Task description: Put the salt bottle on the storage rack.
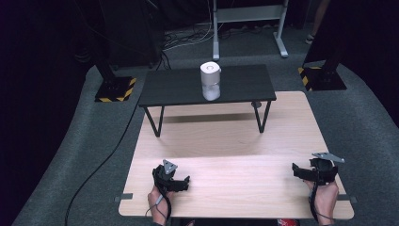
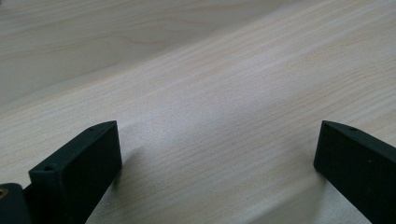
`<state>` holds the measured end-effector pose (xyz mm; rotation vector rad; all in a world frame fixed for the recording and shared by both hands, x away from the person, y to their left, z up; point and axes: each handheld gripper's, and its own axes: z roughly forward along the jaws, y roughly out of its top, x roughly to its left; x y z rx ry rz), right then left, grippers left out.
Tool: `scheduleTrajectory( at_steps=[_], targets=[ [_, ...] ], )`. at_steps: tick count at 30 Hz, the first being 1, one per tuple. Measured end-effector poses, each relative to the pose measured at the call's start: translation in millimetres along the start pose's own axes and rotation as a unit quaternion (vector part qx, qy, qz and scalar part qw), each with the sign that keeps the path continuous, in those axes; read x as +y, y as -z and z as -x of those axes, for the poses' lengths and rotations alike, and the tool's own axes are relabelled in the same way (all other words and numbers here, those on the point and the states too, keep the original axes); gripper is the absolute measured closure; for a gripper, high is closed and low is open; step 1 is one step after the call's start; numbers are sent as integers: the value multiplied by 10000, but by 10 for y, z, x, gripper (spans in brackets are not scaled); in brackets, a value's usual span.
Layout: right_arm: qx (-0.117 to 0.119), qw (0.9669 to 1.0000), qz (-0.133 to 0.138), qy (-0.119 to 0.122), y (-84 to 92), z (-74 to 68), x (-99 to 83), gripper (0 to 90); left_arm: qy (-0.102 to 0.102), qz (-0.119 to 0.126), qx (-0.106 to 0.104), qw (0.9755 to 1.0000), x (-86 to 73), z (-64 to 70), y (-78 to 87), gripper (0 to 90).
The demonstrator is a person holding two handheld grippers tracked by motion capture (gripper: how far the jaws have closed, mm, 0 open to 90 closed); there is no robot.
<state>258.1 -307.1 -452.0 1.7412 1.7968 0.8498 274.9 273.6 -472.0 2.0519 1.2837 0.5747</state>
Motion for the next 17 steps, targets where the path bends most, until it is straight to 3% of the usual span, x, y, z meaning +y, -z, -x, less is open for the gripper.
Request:
scheduleTrajectory(
  at_steps=[11, 16, 17],
  targets=[
    [-47, 10000, -28, -69, -60, 22, -190, 0, -3, 0, -1, 10000, 0, 0, 0, 2],
    [-85, 9999, -81, 116, -130, -52, -230, 1, -10, -2, -9, 10000, 1, -2, 0, 2],
    [-159, 9997, 28, 172, -119, -94, -264, 16, -10, -2, -9, 10000, 1, -2, 0, 2]
  ],
)
